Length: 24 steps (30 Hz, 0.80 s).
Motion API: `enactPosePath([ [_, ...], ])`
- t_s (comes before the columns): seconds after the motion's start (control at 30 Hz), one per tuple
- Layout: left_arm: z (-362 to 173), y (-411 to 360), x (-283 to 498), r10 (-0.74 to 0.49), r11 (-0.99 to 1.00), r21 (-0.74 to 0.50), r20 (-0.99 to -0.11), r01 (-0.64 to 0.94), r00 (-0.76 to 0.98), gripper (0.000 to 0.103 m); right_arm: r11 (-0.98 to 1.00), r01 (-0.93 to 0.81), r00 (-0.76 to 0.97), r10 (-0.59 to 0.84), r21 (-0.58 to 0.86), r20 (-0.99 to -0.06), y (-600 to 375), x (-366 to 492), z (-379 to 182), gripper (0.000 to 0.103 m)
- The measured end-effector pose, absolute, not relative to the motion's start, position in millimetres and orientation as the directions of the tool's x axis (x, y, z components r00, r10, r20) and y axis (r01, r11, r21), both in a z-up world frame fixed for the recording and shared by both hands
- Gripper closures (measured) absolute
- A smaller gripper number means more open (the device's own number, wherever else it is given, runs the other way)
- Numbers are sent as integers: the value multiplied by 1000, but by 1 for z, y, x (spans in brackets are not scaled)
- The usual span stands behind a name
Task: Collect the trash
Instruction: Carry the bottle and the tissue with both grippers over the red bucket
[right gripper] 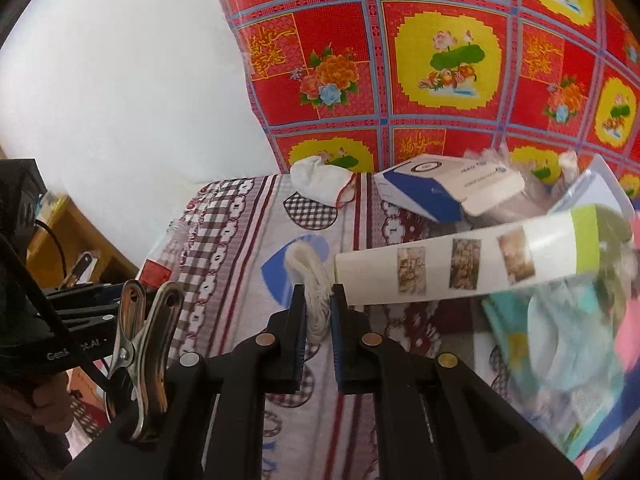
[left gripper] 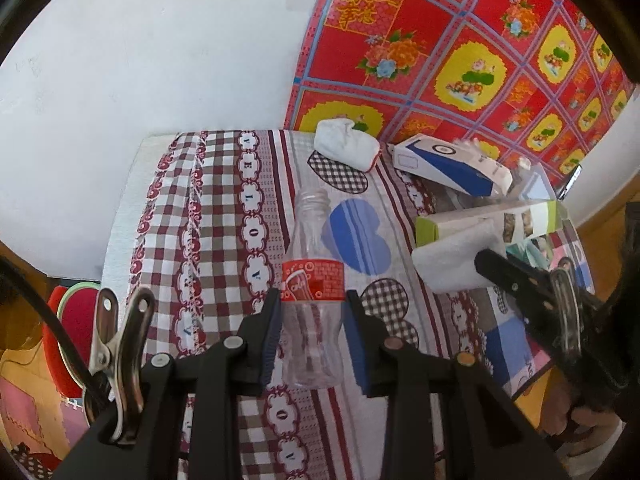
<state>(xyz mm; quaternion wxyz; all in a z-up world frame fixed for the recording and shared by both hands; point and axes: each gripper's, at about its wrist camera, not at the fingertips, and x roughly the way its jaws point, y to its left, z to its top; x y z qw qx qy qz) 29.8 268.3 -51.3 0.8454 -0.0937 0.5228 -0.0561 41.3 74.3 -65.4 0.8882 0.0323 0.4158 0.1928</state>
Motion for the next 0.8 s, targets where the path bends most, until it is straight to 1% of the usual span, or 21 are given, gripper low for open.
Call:
enactPosePath([
  [0.27, -49, 271, 14, -195, 975, -222, -871, -8, 451, 71, 926, -313, 586, 363, 211, -725, 81, 26, -61, 91],
  [0.8, -43, 280, -23, -129, 973, -203, -879, -114, 459, 71, 873, -404, 498, 461, 273, -735, 90, 4, -76, 91],
])
